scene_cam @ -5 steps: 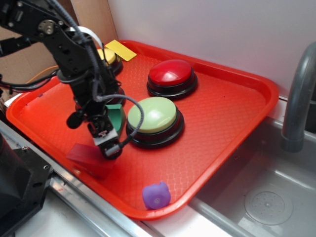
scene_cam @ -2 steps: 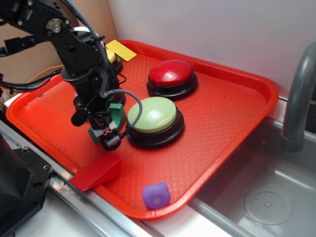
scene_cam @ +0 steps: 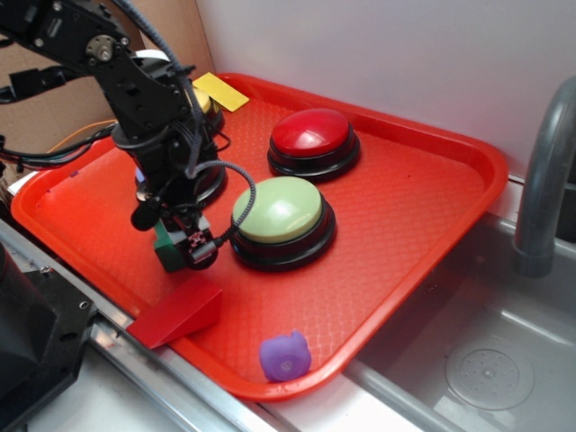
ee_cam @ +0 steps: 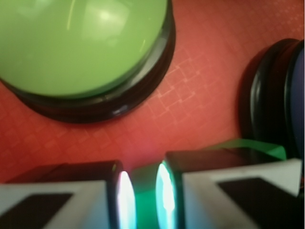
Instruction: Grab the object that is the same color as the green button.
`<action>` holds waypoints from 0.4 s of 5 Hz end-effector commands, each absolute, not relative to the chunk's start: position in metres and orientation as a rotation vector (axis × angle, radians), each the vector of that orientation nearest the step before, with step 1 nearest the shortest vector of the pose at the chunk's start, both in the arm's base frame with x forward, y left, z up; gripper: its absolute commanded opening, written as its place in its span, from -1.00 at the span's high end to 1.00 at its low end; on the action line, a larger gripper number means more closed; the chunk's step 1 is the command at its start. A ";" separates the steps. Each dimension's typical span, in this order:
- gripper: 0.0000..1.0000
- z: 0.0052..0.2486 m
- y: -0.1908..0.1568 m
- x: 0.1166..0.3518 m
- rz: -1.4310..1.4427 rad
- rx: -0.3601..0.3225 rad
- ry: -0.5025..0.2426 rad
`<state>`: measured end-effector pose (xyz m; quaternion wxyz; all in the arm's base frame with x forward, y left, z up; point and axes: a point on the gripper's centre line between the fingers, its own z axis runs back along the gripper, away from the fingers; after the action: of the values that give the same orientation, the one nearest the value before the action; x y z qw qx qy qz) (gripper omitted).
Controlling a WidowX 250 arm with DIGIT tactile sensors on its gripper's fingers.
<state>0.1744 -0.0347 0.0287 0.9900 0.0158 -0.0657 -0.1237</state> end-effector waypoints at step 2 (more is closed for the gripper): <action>1.00 0.091 -0.021 0.176 -0.043 0.067 -0.121</action>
<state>0.1665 -0.0202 0.0835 0.9983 0.0334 -0.0410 -0.0238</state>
